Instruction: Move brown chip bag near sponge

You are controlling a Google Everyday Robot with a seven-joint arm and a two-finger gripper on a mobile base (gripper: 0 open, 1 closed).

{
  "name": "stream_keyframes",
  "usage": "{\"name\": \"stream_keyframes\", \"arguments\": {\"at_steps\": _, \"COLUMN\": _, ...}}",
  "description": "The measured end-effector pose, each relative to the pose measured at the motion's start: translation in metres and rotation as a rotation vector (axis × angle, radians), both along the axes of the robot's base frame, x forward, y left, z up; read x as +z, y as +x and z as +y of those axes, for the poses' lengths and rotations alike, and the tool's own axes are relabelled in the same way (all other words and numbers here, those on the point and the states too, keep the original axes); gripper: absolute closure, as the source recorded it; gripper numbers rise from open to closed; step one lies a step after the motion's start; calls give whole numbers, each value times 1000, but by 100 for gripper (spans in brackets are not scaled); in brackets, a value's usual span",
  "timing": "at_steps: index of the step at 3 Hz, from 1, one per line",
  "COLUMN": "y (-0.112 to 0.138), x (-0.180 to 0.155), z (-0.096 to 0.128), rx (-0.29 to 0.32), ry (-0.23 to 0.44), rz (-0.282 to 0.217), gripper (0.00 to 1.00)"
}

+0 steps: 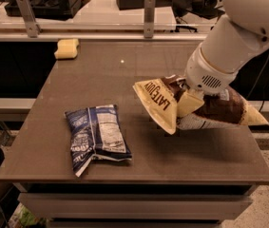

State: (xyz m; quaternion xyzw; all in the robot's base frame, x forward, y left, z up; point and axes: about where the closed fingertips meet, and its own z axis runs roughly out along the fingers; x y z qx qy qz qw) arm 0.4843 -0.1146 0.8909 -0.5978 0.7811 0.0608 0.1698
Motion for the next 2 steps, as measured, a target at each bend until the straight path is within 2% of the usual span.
{"name": "stream_keyframes", "arguments": {"at_steps": 1, "y": 3, "x": 28, "z": -5, "rx": -42, "ry": -53, "rz": -60, "gripper": 100}}
{"name": "stream_keyframes", "arguments": {"at_steps": 2, "y": 21, "x": 68, "z": -5, "rx": -59, "ry": -119, "rz": -162, "gripper": 100}}
